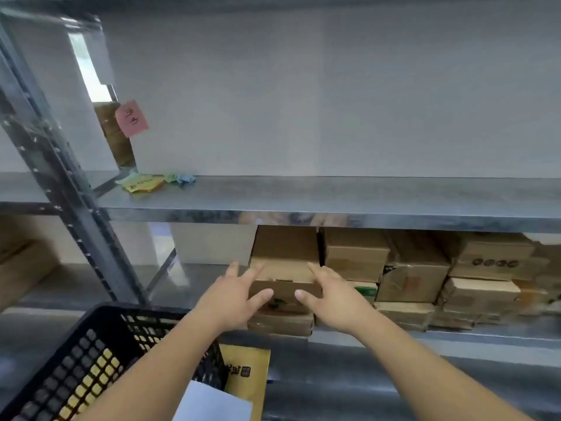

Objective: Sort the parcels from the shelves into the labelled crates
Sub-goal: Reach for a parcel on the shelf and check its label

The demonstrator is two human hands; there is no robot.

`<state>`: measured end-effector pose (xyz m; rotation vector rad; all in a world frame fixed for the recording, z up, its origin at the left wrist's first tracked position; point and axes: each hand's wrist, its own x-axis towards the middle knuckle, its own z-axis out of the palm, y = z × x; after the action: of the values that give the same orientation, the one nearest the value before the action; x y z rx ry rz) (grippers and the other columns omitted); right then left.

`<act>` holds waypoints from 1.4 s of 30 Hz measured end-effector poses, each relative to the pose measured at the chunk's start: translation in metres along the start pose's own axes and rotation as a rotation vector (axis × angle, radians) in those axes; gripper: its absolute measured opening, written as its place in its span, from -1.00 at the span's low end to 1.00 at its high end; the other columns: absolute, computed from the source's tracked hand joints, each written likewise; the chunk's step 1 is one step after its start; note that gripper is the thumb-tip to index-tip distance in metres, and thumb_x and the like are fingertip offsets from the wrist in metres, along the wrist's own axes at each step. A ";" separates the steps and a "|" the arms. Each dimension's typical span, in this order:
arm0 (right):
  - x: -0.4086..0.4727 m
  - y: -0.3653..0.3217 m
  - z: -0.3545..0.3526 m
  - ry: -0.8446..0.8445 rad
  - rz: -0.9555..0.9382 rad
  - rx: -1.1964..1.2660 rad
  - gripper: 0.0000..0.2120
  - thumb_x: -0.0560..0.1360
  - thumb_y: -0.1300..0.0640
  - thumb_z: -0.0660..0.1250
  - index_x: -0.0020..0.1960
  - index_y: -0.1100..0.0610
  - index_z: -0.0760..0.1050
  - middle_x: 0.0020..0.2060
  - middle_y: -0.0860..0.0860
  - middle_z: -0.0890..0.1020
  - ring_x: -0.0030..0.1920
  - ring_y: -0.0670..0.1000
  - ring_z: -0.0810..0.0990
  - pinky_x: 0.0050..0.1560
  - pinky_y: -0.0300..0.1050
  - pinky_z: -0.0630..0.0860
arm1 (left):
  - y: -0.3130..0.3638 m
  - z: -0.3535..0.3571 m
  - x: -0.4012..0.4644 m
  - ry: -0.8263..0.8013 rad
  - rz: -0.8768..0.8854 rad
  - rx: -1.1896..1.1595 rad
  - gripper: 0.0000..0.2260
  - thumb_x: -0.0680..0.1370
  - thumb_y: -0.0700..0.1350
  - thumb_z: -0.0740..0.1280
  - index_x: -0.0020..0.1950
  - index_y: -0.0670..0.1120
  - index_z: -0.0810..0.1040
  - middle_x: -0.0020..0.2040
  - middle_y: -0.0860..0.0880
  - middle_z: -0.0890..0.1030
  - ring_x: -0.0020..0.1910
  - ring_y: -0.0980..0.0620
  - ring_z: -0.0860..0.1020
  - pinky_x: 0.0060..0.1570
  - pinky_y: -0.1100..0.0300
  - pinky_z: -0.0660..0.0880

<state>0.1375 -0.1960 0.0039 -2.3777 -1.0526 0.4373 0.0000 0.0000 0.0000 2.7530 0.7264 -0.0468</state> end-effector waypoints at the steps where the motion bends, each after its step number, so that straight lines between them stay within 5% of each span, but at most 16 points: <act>1: 0.011 0.001 0.006 0.021 0.015 0.023 -0.24 0.59 -0.35 0.18 0.66 -0.08 0.02 0.64 0.02 0.14 0.61 0.04 0.17 0.53 0.00 0.22 | -0.004 0.002 0.012 -0.001 -0.010 -0.026 -0.37 0.56 0.45 0.05 0.59 0.36 -0.03 0.65 -0.18 0.01 0.53 -0.28 0.27 0.45 -0.12 0.34; 8: 0.055 0.020 0.043 0.152 0.109 0.143 -0.37 0.65 -0.24 0.13 0.62 0.04 0.18 0.54 0.15 0.33 0.51 0.14 0.34 0.45 0.03 0.33 | -0.020 0.023 0.075 -0.014 -0.051 -0.145 -0.36 0.52 0.49 -0.01 0.57 0.32 0.12 0.62 -0.19 0.16 0.62 -0.18 0.08 0.49 -0.15 0.26; 13: 0.074 0.023 0.046 0.165 0.097 0.095 -0.43 0.67 -0.15 0.14 0.62 -0.02 0.12 0.34 0.20 0.51 0.23 0.25 0.56 0.17 0.08 0.55 | -0.008 0.030 0.101 0.027 -0.138 -0.231 -0.41 0.59 0.33 0.21 0.56 0.12 0.27 0.52 -0.12 0.37 0.51 -0.11 0.32 0.42 0.00 0.35; 18: 0.087 0.023 0.038 -0.007 0.186 0.188 -0.28 0.58 -0.12 0.20 0.62 -0.17 -0.11 0.37 0.17 0.35 0.24 0.27 0.51 0.19 0.08 0.53 | 0.003 0.022 0.100 0.095 -0.243 -0.391 -0.40 0.44 0.18 0.53 0.40 0.11 0.40 0.38 0.00 0.50 0.38 -0.01 0.44 0.24 0.11 0.43; 22: 0.075 0.027 0.026 -0.113 0.179 0.328 -0.05 0.41 -0.12 0.33 0.59 -0.30 -0.21 0.32 0.04 0.27 0.32 0.17 0.42 0.26 0.06 0.50 | 0.003 0.013 0.061 0.050 -0.265 -0.487 -0.13 0.31 0.14 0.64 0.52 0.19 0.28 0.42 0.05 0.43 0.38 0.06 0.40 0.25 0.19 0.36; 28: 0.034 0.030 0.024 -0.149 0.017 0.269 -0.05 0.45 -0.21 0.38 0.63 -0.23 -0.16 0.36 -0.07 0.29 0.37 0.06 0.40 0.34 0.05 0.46 | 0.031 0.024 -0.039 0.021 -0.463 -0.497 0.21 0.14 0.23 0.67 0.53 0.44 -0.10 0.29 0.08 0.31 0.20 0.08 0.44 0.16 0.13 0.48; 34: -0.011 0.003 0.027 -0.286 -0.075 0.283 -0.13 0.36 -0.10 0.57 0.51 -0.20 0.15 0.24 -0.16 0.34 0.28 -0.03 0.44 0.27 -0.02 0.45 | 0.057 0.026 -0.130 0.274 -0.631 -0.441 0.47 0.07 0.14 0.71 0.36 0.48 -0.55 0.36 0.16 0.25 0.25 0.08 0.41 0.29 -0.01 0.47; 37: -0.036 -0.014 0.023 -0.328 -0.111 0.342 -0.08 0.32 -0.02 0.64 0.47 -0.19 0.12 0.31 -0.15 0.42 0.26 -0.05 0.48 0.22 -0.04 0.47 | 0.059 0.019 -0.173 0.397 -0.647 -0.458 0.41 0.13 0.15 0.67 0.41 0.45 -0.51 0.42 0.26 0.30 0.31 0.10 0.44 0.30 -0.04 0.48; 40: -0.057 -0.029 0.021 -0.385 -0.204 0.407 -0.42 0.40 0.08 0.58 0.13 -0.18 0.22 0.08 -0.18 0.55 0.00 -0.09 0.58 -0.07 -0.08 0.54 | 0.063 0.017 -0.225 0.534 -0.566 -0.486 0.12 0.28 0.28 0.56 0.54 0.44 -0.21 0.43 0.26 0.32 0.37 0.18 0.40 0.32 -0.04 0.46; 42: -0.074 -0.043 0.020 -0.498 -0.226 0.685 -0.57 0.45 0.07 0.50 0.16 -0.20 0.34 0.16 -0.08 0.61 0.08 -0.01 0.62 0.09 0.03 0.56 | 0.057 0.013 -0.260 0.622 -0.529 -0.656 -0.06 0.33 0.44 0.45 0.55 0.45 -0.06 0.47 0.22 0.31 0.39 0.17 0.38 0.35 -0.06 0.43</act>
<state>0.0543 -0.2207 0.0182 -1.5568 -1.1232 1.1346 -0.1985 -0.1753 0.0304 1.8764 1.3188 0.8096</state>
